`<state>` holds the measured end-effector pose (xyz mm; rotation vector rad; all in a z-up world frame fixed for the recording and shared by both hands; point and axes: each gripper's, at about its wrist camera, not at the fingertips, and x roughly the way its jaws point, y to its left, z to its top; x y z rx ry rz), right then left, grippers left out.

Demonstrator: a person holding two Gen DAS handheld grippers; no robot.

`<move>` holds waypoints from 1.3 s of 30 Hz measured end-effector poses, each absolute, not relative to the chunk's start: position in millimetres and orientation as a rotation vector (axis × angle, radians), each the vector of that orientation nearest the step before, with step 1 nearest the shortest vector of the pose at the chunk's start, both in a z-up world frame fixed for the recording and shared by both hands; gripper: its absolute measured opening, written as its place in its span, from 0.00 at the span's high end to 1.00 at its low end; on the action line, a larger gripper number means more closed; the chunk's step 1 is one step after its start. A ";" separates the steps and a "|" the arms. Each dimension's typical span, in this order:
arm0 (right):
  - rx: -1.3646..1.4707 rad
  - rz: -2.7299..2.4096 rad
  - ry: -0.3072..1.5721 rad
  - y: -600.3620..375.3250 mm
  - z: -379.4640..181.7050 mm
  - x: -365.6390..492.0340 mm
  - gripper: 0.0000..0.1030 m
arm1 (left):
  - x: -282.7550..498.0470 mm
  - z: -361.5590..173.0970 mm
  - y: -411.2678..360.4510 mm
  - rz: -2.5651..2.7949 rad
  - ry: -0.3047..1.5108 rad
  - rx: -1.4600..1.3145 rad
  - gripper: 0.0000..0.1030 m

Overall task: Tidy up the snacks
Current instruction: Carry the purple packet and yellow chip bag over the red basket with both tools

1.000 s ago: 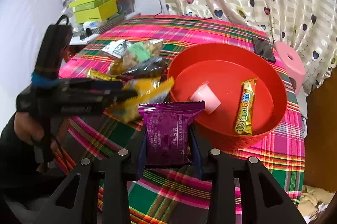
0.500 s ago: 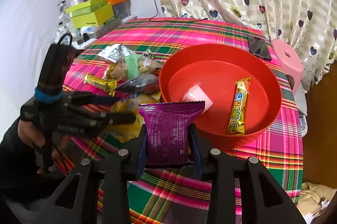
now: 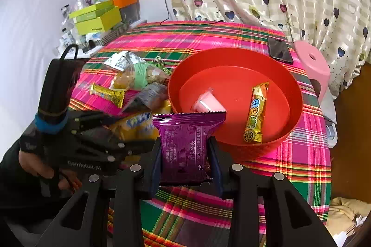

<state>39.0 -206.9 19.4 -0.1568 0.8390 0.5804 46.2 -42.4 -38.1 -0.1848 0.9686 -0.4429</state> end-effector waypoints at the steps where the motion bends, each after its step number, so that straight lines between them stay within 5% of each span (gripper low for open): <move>1: -0.155 0.578 0.839 -207.9 19.7 38.9 0.67 | 43.4 -36.6 -44.1 -0.442 0.965 -0.178 0.51; 8: -0.137 0.561 0.829 -218.3 19.7 38.8 0.67 | 28.1 -29.0 -40.9 -0.415 0.939 -0.191 0.61; 39: -0.132 0.505 0.760 -230.5 42.6 34.2 0.67 | 9.3 36.1 -22.8 -0.383 0.744 -0.240 0.61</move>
